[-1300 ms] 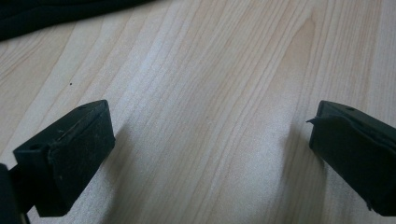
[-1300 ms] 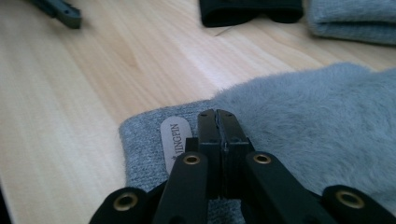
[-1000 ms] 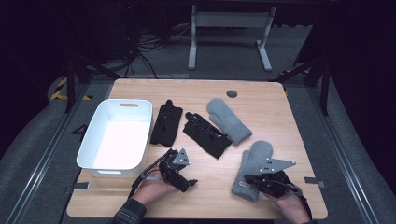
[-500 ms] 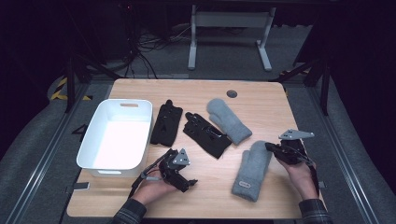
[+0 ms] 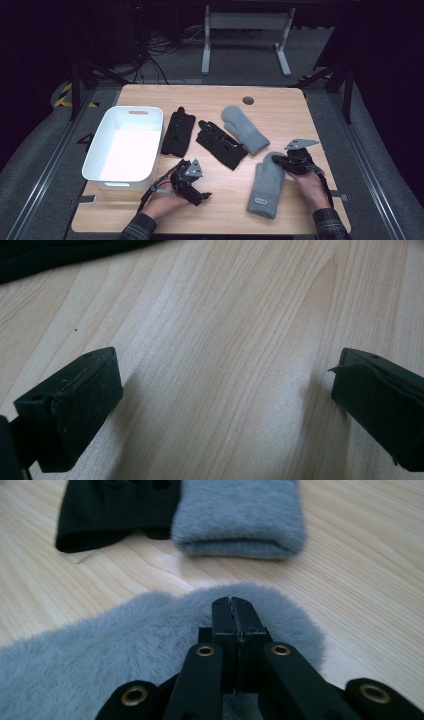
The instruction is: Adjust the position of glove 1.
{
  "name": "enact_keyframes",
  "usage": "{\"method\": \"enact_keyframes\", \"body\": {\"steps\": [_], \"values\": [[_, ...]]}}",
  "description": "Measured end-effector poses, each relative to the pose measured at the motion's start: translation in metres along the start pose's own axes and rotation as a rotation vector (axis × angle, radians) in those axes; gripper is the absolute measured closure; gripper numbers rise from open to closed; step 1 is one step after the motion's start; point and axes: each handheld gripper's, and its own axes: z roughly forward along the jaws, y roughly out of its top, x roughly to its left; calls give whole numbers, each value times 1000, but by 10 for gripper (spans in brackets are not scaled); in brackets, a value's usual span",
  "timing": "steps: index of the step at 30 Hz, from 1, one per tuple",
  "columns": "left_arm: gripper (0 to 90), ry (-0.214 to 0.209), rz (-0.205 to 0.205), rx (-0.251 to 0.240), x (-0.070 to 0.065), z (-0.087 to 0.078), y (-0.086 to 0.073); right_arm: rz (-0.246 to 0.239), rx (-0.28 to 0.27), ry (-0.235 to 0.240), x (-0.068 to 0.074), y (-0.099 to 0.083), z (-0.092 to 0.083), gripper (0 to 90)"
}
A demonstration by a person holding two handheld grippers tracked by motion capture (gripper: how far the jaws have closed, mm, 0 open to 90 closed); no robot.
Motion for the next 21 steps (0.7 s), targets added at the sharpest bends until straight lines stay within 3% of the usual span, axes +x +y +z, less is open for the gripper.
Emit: {"method": "enact_keyframes", "body": {"steps": [4,13,15,21], "values": [[3,2,1,-1,0,0,0,-34,0,42,11,7,7,900],[3,2,1,-1,0,0,0,-95,3,87,33,17,18,900],[3,1,0,0,0,0,0,-97,-6,85,36,19,14,900],[3,2,2,-1,0,0,0,-104,-33,166,53,19,-3,900]]}}
